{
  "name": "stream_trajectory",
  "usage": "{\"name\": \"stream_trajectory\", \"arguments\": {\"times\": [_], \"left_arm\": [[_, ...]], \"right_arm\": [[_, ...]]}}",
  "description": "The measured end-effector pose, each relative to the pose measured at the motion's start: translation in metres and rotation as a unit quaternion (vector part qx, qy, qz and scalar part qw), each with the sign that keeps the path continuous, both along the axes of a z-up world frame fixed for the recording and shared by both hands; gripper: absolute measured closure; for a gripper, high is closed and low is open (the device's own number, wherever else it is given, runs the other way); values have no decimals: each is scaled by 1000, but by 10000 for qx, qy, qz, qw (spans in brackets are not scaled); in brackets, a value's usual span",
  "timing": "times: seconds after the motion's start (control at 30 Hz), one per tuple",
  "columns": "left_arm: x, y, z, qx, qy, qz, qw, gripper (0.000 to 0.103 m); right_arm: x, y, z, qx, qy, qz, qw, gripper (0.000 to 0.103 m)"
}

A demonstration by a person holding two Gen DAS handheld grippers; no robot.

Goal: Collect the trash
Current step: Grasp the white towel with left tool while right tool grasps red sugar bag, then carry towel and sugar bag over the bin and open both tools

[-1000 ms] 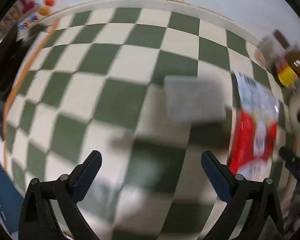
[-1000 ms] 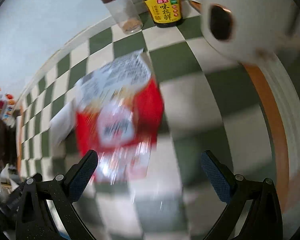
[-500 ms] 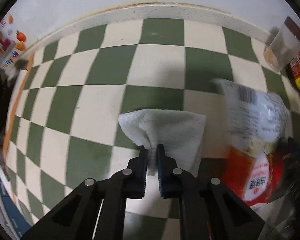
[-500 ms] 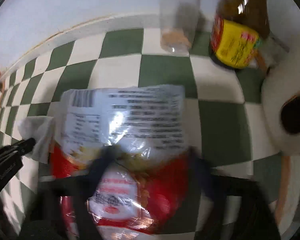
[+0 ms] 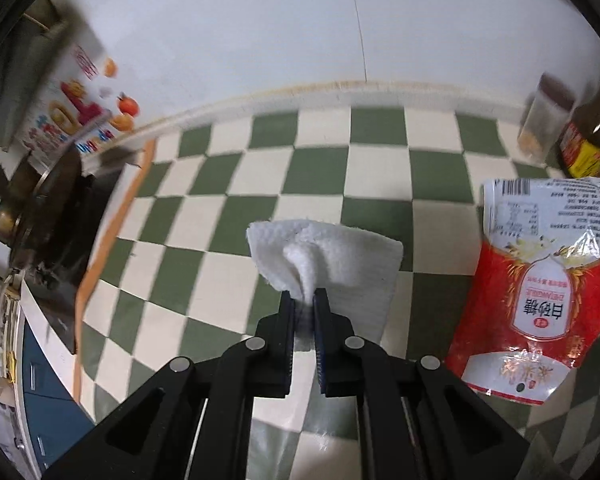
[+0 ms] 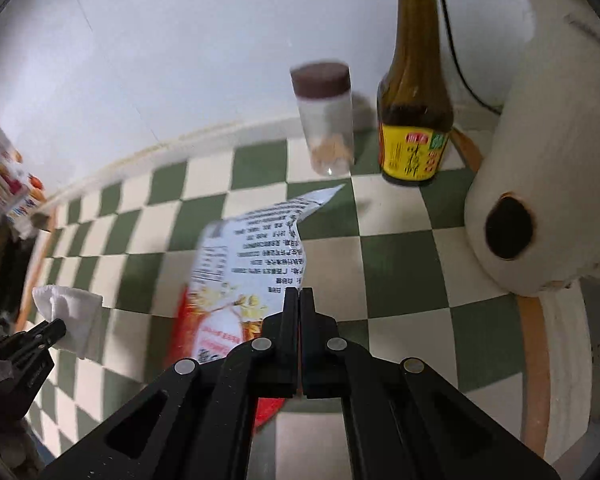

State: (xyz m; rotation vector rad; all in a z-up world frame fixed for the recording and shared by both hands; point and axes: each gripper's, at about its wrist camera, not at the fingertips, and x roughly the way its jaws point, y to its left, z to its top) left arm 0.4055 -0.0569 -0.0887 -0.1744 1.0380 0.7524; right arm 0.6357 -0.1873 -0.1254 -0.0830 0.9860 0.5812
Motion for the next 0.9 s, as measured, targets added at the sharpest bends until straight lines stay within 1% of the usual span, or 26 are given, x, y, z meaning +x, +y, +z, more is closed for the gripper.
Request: {"name": "stream_trajectory", "arguments": {"times": [0.13, 0.23, 0.3, 0.4, 0.5, 0.53, 0.6, 0.7, 0.77, 0.8, 0.9], "left_arm": [[-16, 9, 24, 198, -300, -96, 9993, 97], [-38, 6, 43, 257, -551, -177, 9980, 97], [-56, 3, 54, 366, -702, -249, 9966, 97], [-90, -4, 69, 492, -914, -374, 9939, 97], [-132, -12, 82, 578, -1077, -506, 9912, 97], [-150, -15, 85, 613, -1135, -570, 9900, 97], [-180, -20, 90, 638, -1211, -709, 9881, 97], [-226, -26, 92, 608, -1324, -890, 9853, 97], [-254, -28, 89, 478, -1362, -981, 9846, 97], [-271, -27, 86, 268, -1376, -1022, 9848, 97], [-304, -26, 74, -247, -1320, -1194, 9837, 97]], "right_arm": [[-28, -10, 25, 168, -156, 46, 9997, 103], [-53, -20, 45, 276, -285, 45, 9992, 103], [-77, -27, 61, 346, -403, 32, 9986, 103], [-113, -37, 83, 410, -577, -3, 9975, 103], [-162, -51, 106, 488, -759, -101, 9959, 103], [-172, -54, 110, 511, -785, -126, 9955, 103], [-211, -67, 123, 578, -867, -219, 9943, 103], [-266, -82, 138, 630, -1032, -339, 9921, 103], [-312, -94, 143, 663, -1089, -430, 9909, 103], [-327, -98, 144, 658, -1098, -454, 9907, 103], [-390, -114, 139, 650, -963, -527, 9918, 103]]}}
